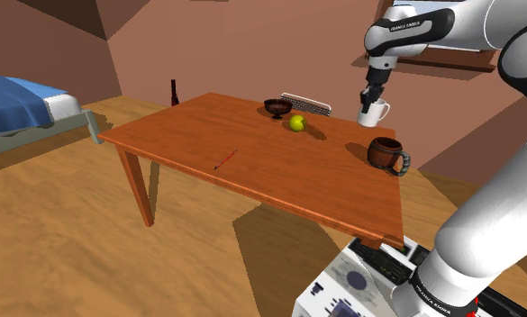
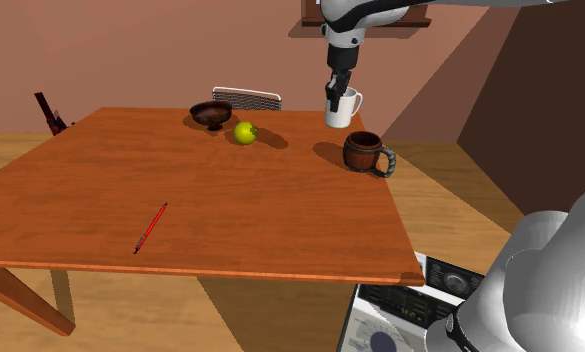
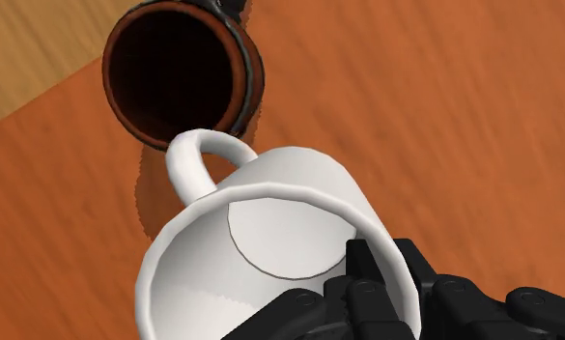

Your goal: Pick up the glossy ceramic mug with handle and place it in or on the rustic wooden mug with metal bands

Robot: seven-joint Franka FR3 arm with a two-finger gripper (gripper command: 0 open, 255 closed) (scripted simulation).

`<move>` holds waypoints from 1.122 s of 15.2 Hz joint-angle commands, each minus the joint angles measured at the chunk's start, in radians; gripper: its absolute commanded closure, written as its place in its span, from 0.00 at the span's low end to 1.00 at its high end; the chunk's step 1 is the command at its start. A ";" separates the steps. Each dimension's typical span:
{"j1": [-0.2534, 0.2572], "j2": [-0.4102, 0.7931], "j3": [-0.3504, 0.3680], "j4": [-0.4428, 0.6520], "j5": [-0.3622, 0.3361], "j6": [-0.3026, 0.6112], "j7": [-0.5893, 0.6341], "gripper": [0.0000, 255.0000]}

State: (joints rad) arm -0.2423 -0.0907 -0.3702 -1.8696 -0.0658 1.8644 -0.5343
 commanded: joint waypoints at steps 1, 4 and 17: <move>-0.018 -0.024 -0.020 -0.021 -0.008 0.000 -0.037 1.00; -0.047 -0.058 -0.055 -0.045 -0.021 -0.004 -0.097 1.00; -0.116 -0.103 -0.150 -0.140 -0.045 0.061 -0.246 1.00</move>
State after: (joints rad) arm -0.3575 -0.1956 -0.5190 -2.0002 -0.1116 1.9126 -0.7790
